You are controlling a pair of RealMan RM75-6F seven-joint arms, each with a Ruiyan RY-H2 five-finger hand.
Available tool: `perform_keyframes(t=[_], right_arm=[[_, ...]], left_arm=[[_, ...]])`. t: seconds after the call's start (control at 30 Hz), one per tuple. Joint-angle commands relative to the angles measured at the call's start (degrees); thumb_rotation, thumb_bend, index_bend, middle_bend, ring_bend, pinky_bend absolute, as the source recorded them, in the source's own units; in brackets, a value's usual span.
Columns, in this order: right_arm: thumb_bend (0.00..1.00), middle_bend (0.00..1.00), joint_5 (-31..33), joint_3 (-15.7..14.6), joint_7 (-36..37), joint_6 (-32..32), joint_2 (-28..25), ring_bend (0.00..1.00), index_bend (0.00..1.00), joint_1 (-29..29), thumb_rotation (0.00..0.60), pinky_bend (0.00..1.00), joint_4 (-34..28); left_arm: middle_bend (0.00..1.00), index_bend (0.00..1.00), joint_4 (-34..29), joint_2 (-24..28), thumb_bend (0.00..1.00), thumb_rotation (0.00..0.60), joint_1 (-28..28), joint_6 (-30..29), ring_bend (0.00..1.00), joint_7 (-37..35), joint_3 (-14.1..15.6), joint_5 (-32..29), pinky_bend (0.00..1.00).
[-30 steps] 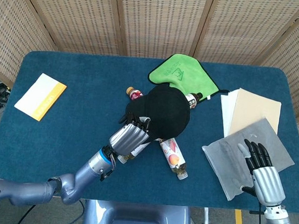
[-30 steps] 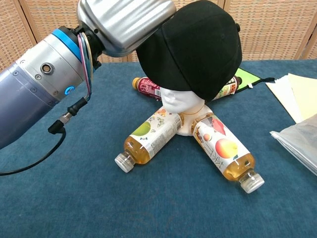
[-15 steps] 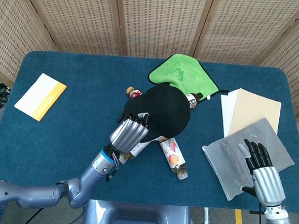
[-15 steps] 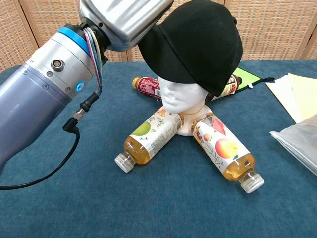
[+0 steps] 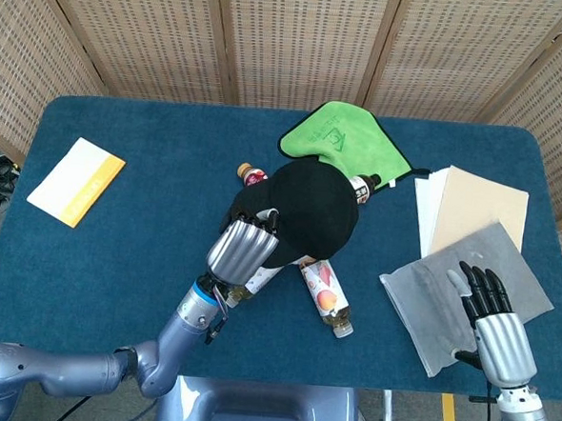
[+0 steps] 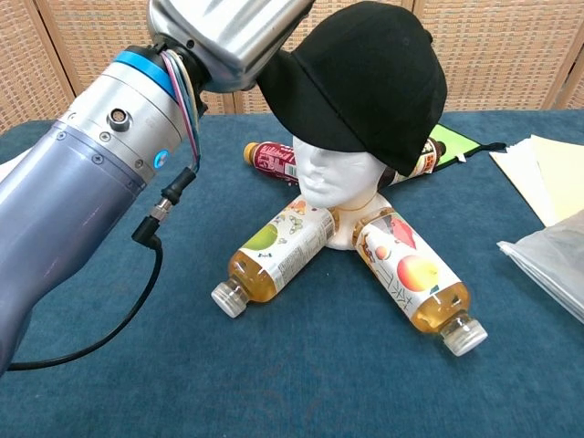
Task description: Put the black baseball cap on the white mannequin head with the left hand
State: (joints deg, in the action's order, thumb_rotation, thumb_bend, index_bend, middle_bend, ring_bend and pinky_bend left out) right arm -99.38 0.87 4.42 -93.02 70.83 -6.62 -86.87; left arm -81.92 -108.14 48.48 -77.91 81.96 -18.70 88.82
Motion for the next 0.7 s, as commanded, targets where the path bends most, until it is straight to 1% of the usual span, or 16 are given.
perform_keyframes(t=[0.03,0.2,0.53,0.7], right_arm=[[0.05,0.0,0.02,-0.01,0.01,0.05,0.0,0.0,0.02,-0.01,0.6,0.0,0.01],[0.05,0.0,-0.05,-0.03,-0.03,0.06,0.05,0.0,0.02,-0.04,0.6,0.0,0.05],[0.05,0.0,-0.19,-0.07,-0.25,0.01,0.08,0.0,0.02,-0.03,0.6,0.0,-0.05],[0.05,0.0,-0.24,-0.02,-0.27,-0.03,0.11,0.0,0.02,-0.07,0.6,0.0,0.04]], left_arm=[[1.0,0.74,-0.63,0.0,0.95,0.6,0.11,0.33,0.96,0.48,-0.1,-0.51,0.89],[1.0,0.76,-2.21,0.44,1.0,0.6,0.42,0.54,0.98,1.51,-0.8,-1.06,0.91],[1.0,0.77,-5.11,0.94,1.0,0.6,0.48,-0.09,1.0,3.23,-1.99,-2.69,0.93],[1.0,0.78,-5.93,-0.52,1.0,0.6,-0.15,-1.43,1.0,3.05,-2.36,-4.79,0.93]])
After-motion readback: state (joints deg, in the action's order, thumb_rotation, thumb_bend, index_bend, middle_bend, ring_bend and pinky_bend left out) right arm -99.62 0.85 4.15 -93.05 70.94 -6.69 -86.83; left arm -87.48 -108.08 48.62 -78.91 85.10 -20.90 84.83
